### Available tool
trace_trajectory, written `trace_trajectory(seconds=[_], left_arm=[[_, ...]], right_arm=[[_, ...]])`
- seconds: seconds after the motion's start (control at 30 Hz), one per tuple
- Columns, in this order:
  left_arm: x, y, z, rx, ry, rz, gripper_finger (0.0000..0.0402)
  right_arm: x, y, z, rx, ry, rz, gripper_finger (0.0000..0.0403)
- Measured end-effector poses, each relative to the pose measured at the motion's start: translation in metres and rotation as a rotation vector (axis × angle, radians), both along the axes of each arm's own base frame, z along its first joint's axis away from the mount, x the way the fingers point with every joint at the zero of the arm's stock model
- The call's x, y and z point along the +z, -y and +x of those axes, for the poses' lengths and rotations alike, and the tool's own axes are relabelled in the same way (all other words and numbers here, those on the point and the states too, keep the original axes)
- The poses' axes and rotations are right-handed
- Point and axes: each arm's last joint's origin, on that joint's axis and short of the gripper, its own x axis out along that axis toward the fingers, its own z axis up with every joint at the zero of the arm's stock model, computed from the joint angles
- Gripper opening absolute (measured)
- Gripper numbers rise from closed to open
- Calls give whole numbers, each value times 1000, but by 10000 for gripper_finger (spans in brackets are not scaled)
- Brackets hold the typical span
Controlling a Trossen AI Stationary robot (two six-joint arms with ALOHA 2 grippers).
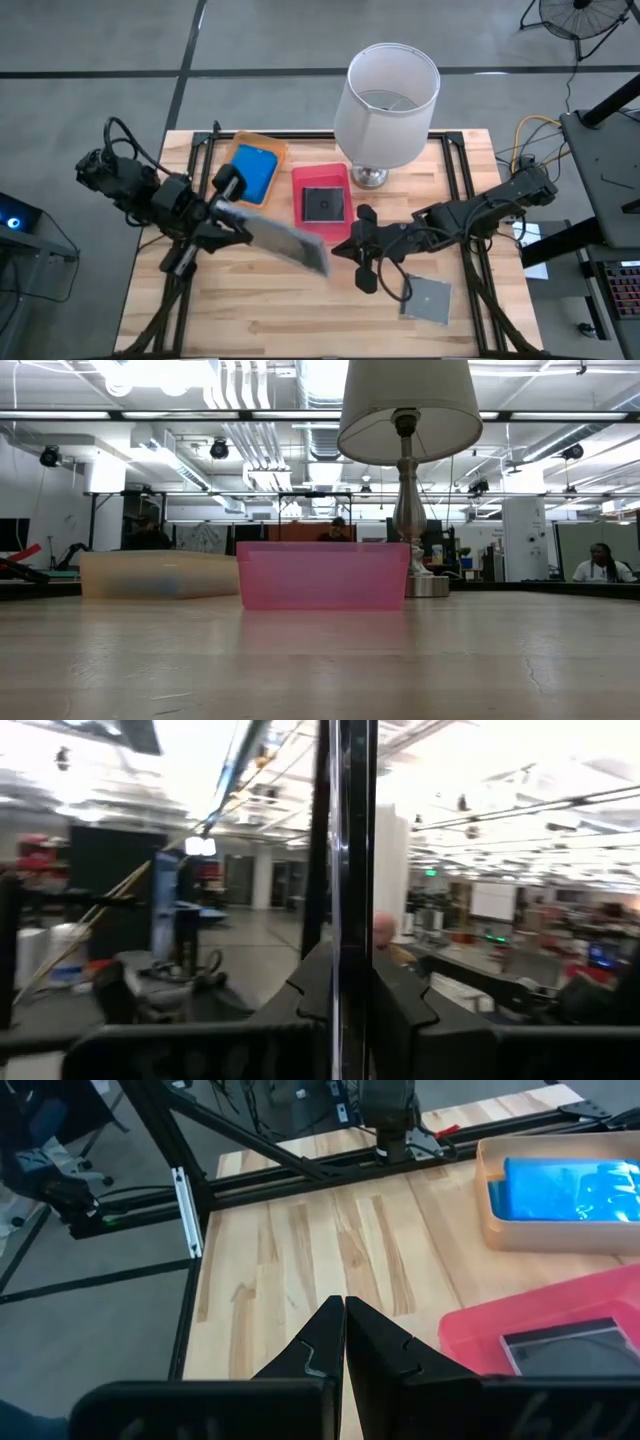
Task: Pick & place jewel cases by type
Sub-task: Put the left black cd case into the pink bin
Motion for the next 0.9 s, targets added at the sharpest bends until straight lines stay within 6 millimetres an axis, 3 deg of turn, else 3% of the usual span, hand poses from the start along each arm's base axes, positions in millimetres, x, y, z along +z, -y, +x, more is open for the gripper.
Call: trace_trajectory(seconds=[0.2,0.4,0.63,0.9], left_arm=[[-3,-4,1,110,-72,-75,13],[-16,-14,-3,297,-254,-255,13],[-20,-15,-2,316,-305,-393,13],[-54,-20,-1,500,-546,-468,13]], right_arm=[[10,3,-8,-2,29,16,8],[24,2,-22,12,69,44,8],[40,-10,-44,79,117,69,8],[53,-30,-73,108,177,60,8]])
